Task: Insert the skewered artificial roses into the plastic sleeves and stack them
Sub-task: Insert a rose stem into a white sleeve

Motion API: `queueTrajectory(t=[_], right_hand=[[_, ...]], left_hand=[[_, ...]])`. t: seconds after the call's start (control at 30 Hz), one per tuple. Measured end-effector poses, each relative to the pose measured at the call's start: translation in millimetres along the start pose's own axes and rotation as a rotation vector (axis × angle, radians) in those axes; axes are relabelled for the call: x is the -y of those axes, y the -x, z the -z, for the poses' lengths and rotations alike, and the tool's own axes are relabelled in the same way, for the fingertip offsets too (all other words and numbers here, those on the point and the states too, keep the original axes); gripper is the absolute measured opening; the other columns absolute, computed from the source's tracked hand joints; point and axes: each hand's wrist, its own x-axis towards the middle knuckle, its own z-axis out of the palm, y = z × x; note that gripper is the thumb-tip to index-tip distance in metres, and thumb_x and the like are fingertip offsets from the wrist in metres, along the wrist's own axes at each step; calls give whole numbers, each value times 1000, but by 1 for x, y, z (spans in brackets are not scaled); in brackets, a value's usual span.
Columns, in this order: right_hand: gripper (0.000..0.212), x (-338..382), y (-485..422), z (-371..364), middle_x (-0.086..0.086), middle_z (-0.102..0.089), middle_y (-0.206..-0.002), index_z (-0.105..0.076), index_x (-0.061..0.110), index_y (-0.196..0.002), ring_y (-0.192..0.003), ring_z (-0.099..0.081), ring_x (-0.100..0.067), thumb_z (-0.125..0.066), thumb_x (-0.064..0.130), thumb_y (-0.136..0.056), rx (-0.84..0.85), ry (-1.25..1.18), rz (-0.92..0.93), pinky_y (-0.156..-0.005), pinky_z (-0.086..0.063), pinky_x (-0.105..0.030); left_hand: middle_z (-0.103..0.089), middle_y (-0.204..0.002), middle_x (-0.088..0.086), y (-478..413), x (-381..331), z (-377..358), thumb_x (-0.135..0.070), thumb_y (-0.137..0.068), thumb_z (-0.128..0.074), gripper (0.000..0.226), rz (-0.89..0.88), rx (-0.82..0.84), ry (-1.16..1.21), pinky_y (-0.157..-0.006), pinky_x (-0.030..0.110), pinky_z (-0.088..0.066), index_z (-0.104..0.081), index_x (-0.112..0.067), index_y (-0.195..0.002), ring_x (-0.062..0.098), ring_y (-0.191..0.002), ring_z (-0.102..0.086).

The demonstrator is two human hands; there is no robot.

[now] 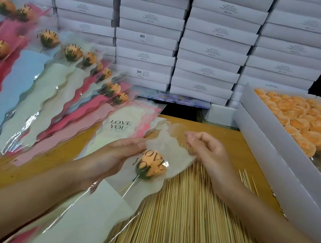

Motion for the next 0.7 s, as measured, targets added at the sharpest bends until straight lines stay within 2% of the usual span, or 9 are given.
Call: queueTrajectory(t=[0.1,0.17,0.2,0.3,0.37,0.47,0.53,0.6,0.7], right_hand=[[23,-4,-1,0,12,-71,-110,-66,23,-70,-104,-65,-15,-62,30,-92,-16,-48,-39,-98,-49,-48],[24,-7,-3,2,7,-73,-104,-64,22,-70,-98,-67,-18,-62,26,-93,-40,-75,-45,-91,-52,-48],[22,-9,-3,3,4,-74,-101,-63,18,-73,-91,-67,-16,-61,24,-94,-60,-81,-42,-83,-53,-43],[18,-13,-5,5,-2,-73,-83,-62,9,-80,-61,-60,-9,-61,20,-94,-151,-101,-28,-56,-49,-26],[18,-16,-6,7,1,-67,-69,-61,7,-83,-53,-56,-7,-60,19,-95,-208,-133,-22,-48,-46,-19],[16,-20,-8,9,5,-63,-65,-61,9,-84,-54,-55,-7,-60,20,-96,-283,-181,-17,-50,-45,-17],[16,-23,-10,10,4,-63,-67,-61,9,-86,-58,-56,-9,-59,21,-96,-328,-212,-21,-54,-47,-19],[19,-26,-11,11,3,-63,-68,-62,5,-89,-60,-57,-10,-59,22,-97,-360,-238,-24,-56,-47,-21],[19,-27,-12,12,4,-65,-67,-62,6,-90,-60,-60,-9,-58,23,-98,-381,-293,-31,-56,-50,-22]], left_hand=[[-73,-113,3,1,-2,0,-32,-82,-64,43,13,-46,-51,-84,20,-52,-67,-18,-122,14,-105,-68],[-70,-119,-8,2,-2,0,-38,-80,-71,45,13,-38,-151,-101,23,-40,-65,-27,-123,8,-120,-58],[-70,-116,-13,3,-3,0,-37,-77,-69,46,8,-37,-189,-101,19,-37,-64,-29,-122,2,-120,-57],[-72,-103,-21,7,-4,-3,-21,-76,-73,48,13,39,-189,-72,4,-47,-58,-27,-122,-10,-94,-65],[-71,-113,-12,11,-8,-4,-17,-77,-73,55,42,120,-146,-72,10,-51,-54,-23,-129,0,-97,-68],[-61,-127,18,15,-15,-4,-18,-71,-84,75,103,216,-62,-87,36,-45,-51,-30,-137,34,-103,-57],[-60,-122,23,21,-22,-6,-14,-69,-84,82,141,256,-114,-80,34,-50,-47,-39,-139,34,-99,-60],[-65,-123,14,30,-30,-11,-9,-74,-79,83,143,308,-197,-71,28,-57,-44,-48,-137,24,-96,-69],[-67,-121,-17,48,-38,-11,-5,-76,-75,80,110,313,-332,-78,19,-55,-47,-54,-132,2,-105,-66]])
